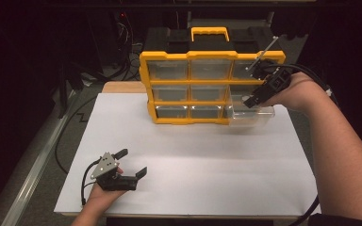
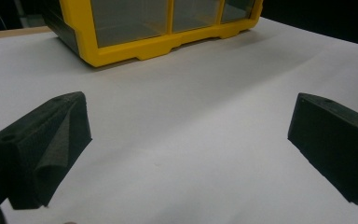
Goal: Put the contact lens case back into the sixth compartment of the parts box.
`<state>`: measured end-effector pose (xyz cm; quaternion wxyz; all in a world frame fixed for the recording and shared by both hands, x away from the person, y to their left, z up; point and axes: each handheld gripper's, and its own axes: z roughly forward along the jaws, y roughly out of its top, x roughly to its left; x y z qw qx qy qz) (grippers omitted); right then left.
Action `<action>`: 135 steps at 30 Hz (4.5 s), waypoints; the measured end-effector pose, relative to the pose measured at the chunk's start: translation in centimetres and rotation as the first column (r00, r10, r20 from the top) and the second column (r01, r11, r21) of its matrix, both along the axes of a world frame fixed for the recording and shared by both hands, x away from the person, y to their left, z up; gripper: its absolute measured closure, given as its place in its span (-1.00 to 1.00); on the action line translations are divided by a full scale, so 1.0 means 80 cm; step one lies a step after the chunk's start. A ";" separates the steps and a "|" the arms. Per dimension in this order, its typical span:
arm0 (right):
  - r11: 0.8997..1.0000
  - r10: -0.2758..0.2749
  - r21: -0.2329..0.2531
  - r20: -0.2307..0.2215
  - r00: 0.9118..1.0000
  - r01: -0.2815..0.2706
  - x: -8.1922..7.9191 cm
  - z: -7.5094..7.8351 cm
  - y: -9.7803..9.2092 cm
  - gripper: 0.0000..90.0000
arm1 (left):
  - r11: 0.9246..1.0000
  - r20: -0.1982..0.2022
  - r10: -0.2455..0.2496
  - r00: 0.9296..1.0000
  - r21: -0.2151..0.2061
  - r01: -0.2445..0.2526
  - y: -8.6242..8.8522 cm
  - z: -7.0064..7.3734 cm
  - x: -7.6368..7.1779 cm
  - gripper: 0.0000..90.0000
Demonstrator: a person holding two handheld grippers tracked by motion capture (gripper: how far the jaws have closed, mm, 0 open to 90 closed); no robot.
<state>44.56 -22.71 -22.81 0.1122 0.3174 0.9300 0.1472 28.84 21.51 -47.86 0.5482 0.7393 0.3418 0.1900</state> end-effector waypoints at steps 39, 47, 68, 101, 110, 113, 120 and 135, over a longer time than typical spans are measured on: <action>1.000 -0.010 -0.008 0.001 1.000 0.010 0.016 -0.033 0.001 0.10 | 1.000 -0.005 -0.010 1.000 0.001 0.010 -0.001 -0.001 0.001 -0.99; 1.000 -0.008 0.009 0.006 1.000 0.008 0.014 -0.027 -0.004 -0.02 | 1.000 -0.005 -0.011 1.000 0.000 0.011 -0.001 -0.001 0.001 -0.99; 0.999 -0.026 0.020 -0.002 1.000 0.026 -0.038 -0.016 -0.032 -0.76 | 1.000 -0.008 -0.011 1.000 -0.001 0.011 -0.002 -0.001 0.001 -0.99; 0.999 -0.044 0.007 -0.052 0.998 0.044 -0.111 -0.072 -0.058 -0.87 | 1.000 0.000 0.003 1.000 -0.004 -0.003 -0.001 0.001 0.001 -0.99; 0.998 -0.067 0.013 -0.073 0.995 0.068 -0.119 -0.099 -0.062 -1.00 | 1.000 -0.002 0.002 1.000 0.000 -0.002 -0.001 0.001 0.001 -0.99; 0.997 -0.069 0.018 -0.078 0.995 0.070 -0.119 -0.108 -0.062 -1.00 | 1.000 -0.003 0.003 1.000 0.000 -0.003 -0.001 0.001 0.001 -0.99; 0.996 -0.087 0.020 -0.098 0.991 0.089 -0.117 -0.141 -0.062 -1.00 | 1.000 -0.002 0.005 1.000 -0.002 -0.005 0.000 0.001 0.001 -0.99; 0.994 -0.104 -0.034 -0.121 0.987 0.101 -0.111 -0.222 -0.051 -1.00 | 1.000 0.003 0.007 1.000 0.000 -0.007 0.002 0.002 0.000 -0.99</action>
